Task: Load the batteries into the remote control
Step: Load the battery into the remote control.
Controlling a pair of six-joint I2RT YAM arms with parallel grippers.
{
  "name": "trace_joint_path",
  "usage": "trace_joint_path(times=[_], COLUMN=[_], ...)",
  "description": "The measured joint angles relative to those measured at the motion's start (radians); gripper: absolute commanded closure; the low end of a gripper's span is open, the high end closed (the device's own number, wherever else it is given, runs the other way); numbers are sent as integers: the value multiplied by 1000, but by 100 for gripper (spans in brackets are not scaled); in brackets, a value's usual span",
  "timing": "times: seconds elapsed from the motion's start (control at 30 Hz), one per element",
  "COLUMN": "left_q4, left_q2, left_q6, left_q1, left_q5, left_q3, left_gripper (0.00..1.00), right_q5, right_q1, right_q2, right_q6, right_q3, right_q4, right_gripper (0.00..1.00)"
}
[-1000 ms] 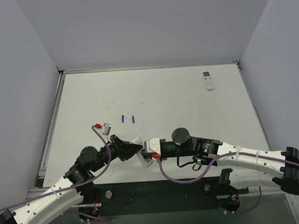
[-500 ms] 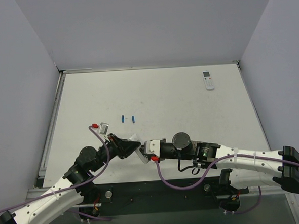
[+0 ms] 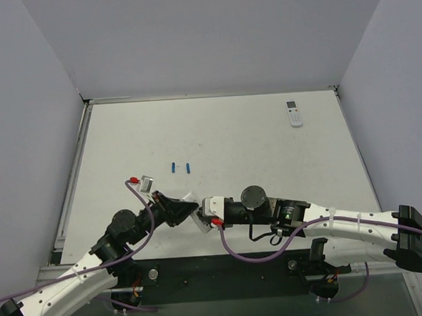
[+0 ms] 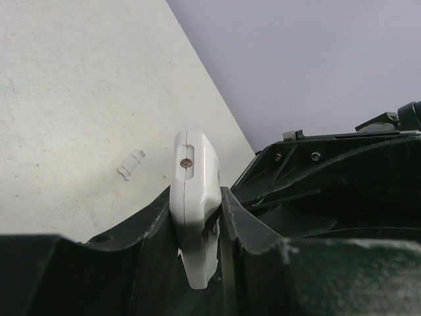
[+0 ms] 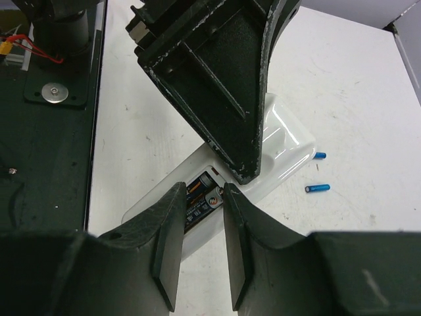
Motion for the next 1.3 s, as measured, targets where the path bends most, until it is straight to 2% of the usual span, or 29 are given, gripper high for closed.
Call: trace_joint_path(times=[0.3, 0.67, 0.97, 1.1, 1.3], left_q4=[56, 111, 149, 183, 225], left_q2=[-24, -22, -29, -39, -43], left_q6=[-9, -13, -34, -59, -74], left_q1=[-3, -7, -10, -13, -14], left_q5=[-1, -5, 4, 0, -13], left_q3=[-51, -70, -75, -78, -78], left_gripper=[100, 100, 100, 100, 100], right_q5=[-18, -6, -34, -66, -97], right_q1=[-6, -33, -64, -99, -118], right_q2=[-2, -6, -15, -29, -37], right_q6=[58, 119, 200, 283, 433], right_q3=[21, 30, 70, 98, 132], right_q4=[-46, -138, -194, -227, -258], right_gripper=[66, 65, 41, 36, 36])
